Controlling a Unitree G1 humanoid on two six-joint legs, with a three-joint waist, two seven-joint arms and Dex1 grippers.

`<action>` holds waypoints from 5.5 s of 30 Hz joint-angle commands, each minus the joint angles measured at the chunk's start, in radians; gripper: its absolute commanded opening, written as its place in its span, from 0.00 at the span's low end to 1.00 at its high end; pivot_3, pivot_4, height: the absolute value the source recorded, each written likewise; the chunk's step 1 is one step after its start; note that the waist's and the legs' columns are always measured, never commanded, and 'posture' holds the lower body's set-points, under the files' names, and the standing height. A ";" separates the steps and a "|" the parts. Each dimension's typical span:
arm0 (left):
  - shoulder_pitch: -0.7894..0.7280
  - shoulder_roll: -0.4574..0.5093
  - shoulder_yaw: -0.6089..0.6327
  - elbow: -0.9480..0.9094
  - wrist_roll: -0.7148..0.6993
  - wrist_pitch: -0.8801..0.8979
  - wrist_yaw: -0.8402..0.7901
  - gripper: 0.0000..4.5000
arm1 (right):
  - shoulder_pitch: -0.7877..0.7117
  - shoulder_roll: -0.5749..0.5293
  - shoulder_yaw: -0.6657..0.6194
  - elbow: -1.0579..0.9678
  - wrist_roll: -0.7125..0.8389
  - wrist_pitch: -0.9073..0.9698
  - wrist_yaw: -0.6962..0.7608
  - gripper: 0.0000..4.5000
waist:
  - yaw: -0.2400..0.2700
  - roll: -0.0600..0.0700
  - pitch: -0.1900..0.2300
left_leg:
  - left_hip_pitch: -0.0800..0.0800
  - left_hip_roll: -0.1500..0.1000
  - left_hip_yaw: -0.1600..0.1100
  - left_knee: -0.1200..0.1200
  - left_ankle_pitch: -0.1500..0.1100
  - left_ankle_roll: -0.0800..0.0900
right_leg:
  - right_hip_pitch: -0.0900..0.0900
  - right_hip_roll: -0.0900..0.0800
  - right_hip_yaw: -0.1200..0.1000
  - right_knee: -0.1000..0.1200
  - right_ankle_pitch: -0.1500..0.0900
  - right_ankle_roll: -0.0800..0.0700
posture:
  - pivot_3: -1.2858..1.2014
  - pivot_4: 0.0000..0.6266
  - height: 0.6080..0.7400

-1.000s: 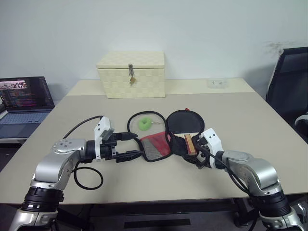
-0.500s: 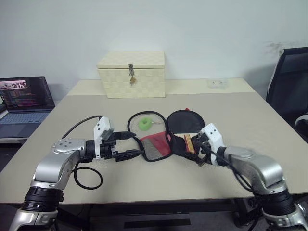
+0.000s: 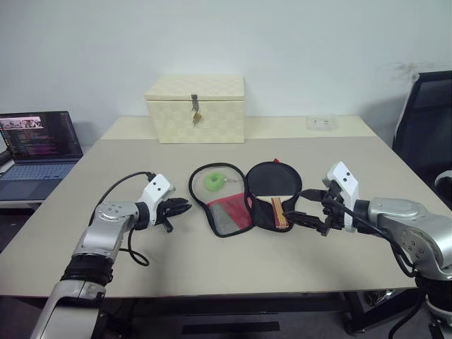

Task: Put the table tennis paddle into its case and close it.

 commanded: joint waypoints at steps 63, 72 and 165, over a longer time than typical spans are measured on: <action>-0.090 -0.204 0.140 -0.163 -0.133 0.054 -0.076 0.01 | -0.269 0.254 0.029 0.768 -0.284 -0.231 -0.331 1.00 | -0.007 -0.001 0.000 | -0.002 0.000 0.003 0.010 -0.001 0.001 | 0.000 -0.003 0.001 0.003 0.004 0.005 | 0.52 0.24 1.00; -0.031 -0.181 0.136 -0.270 -0.154 0.118 -0.030 0.01 | -0.312 0.311 0.092 0.922 -0.353 -0.305 -0.284 1.00 | -0.003 -0.001 0.000 | -0.001 0.000 0.004 0.010 -0.001 0.001 | 0.000 -0.003 0.001 0.004 0.004 0.005 | 0.52 0.24 1.00; 0.409 0.067 0.152 -0.813 -0.530 0.412 -0.177 0.00 | -0.043 0.367 0.140 -0.186 0.011 0.366 -0.175 0.93 | -0.048 -0.003 -0.002 | 0.013 0.016 0.016 -0.007 -0.003 -0.003 | 0.000 0.011 0.021 0.000 -0.004 -0.001 | 0.52 0.24 1.00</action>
